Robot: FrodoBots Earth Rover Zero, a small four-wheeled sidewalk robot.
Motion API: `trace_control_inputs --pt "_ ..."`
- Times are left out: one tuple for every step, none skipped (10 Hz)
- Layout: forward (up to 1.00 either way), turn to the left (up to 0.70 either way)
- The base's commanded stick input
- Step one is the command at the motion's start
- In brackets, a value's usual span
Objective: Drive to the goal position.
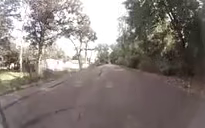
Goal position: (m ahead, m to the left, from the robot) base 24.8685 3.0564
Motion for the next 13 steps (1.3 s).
trace_control_inputs --pt "0.7 0.0" --pt "0.7 0.0" --pt "0.7 0.0" --pt "0.7 0.0" --pt "0.7 0.0" --pt "0.7 0.0" --pt "0.7 0.0" --pt "0.7 -0.06" --pt "0.7 -0.3" --pt "0.7 -0.3" --pt "0.7 -0.31" --pt "0.7 -0.12" --pt "0.7 0.0"
